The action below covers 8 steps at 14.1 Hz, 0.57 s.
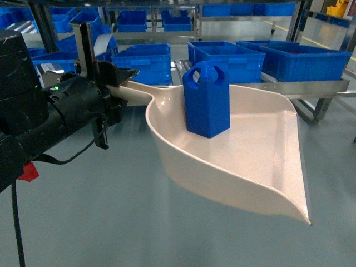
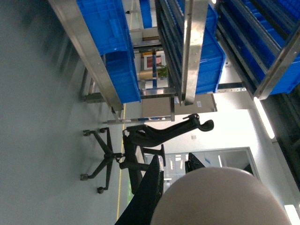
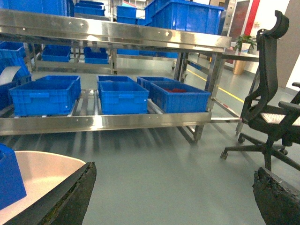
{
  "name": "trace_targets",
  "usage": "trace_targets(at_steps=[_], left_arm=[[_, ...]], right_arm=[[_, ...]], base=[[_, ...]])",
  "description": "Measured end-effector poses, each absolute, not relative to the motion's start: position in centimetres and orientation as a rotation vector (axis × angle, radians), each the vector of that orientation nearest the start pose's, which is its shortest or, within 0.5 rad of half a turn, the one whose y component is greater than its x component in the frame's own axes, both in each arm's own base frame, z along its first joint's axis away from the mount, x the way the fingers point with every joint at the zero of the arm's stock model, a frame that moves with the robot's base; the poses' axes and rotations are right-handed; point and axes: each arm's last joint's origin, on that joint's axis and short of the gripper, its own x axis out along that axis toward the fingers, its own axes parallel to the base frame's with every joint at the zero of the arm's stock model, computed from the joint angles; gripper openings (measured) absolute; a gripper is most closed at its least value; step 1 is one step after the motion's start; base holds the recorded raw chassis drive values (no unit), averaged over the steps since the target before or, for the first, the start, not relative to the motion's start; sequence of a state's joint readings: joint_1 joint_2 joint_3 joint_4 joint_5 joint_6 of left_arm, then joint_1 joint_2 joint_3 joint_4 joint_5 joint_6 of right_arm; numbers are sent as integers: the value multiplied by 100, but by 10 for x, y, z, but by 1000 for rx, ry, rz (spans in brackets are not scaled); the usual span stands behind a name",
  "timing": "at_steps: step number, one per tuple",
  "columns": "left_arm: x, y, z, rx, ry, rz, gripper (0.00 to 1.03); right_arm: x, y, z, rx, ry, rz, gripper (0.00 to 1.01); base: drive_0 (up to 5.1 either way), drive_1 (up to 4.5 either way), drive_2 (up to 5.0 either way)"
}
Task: Place part in tray to right shelf
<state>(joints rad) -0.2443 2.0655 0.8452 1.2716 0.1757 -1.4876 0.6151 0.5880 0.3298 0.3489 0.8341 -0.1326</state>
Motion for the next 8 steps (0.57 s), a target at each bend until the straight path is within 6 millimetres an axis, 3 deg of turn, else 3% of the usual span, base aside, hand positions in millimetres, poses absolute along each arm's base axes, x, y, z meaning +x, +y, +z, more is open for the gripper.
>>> trace_targets(at_steps=[8], left_arm=[[369, -97, 131, -1465, 271, -376, 12]], right_arm=[[126, 63, 253, -72, -54, -223, 98]], base=[[0, 0, 0]])
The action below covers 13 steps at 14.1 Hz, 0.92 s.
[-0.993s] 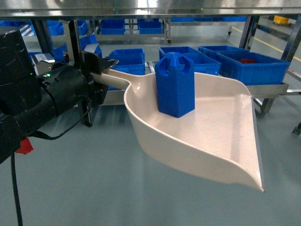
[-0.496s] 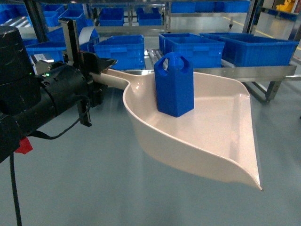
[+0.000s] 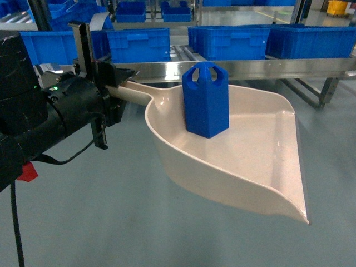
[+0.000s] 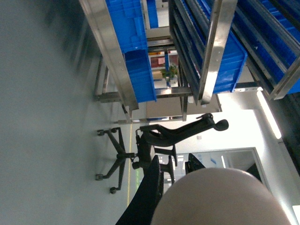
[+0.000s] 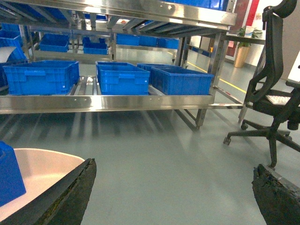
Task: Place part in tray to right shelf
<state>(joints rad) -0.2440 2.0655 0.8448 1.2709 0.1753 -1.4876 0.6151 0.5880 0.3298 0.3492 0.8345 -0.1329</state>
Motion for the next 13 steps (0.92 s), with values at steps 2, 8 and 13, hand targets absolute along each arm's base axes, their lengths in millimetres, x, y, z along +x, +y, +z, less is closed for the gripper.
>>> trace_targets(at_steps=[2, 8, 13], left_arm=[[369, -97, 131, -1466, 270, -376, 12], [369, -97, 131, -1464, 272, -376, 12], [369, -98, 131, -1464, 273, -376, 12]], right_arm=[[126, 63, 253, -72, -53, -223, 98], [126, 63, 253, -73, -53, -223, 98], [126, 63, 253, -71, -55, -224, 98]], base=[[0, 0, 0], [0, 0, 0], [-3, 410, -416]])
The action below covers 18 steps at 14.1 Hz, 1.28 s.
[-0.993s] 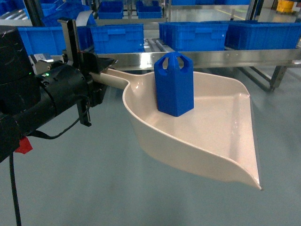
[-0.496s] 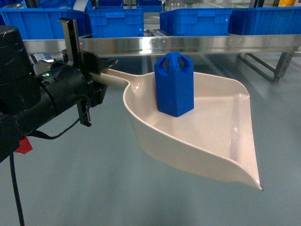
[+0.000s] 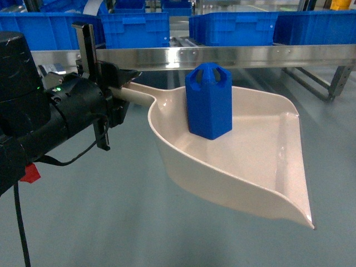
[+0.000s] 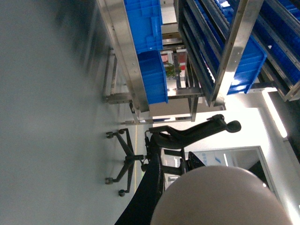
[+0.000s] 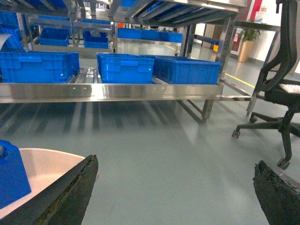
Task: Place part in tray to right shelf
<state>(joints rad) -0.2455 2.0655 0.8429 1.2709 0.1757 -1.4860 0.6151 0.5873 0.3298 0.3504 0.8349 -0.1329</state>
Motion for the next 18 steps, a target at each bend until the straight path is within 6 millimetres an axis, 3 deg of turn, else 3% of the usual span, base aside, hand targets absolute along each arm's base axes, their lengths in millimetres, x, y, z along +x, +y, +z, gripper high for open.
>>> trace_targets(at_steps=[18], left_arm=[[369, -98, 131, -1464, 273, -377, 12]], right_arm=[[126, 63, 253, -71, -53, -225, 98]], base=[[22, 439, -396]])
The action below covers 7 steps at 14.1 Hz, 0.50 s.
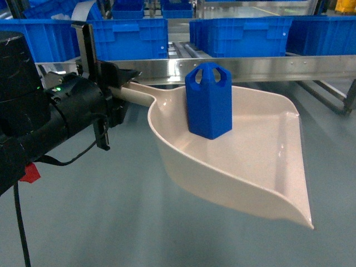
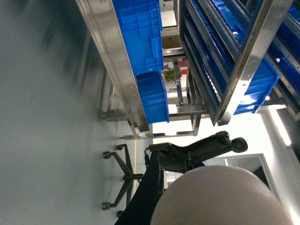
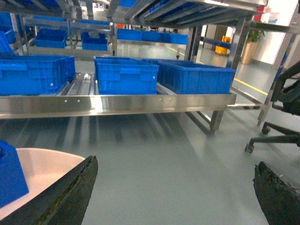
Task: Place part in tray to right shelf
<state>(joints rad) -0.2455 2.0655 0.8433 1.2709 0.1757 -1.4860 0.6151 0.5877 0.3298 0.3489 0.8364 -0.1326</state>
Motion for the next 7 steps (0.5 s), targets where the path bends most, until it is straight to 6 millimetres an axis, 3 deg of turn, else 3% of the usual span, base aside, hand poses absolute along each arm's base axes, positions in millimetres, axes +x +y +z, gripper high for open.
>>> trace_targets(at_steps=[7], left_arm=[[368, -100, 131, -1462, 280, -382, 12]], right_arm=[[127, 63, 253, -76, -49, -226, 98]], base=[[28, 415, -358]])
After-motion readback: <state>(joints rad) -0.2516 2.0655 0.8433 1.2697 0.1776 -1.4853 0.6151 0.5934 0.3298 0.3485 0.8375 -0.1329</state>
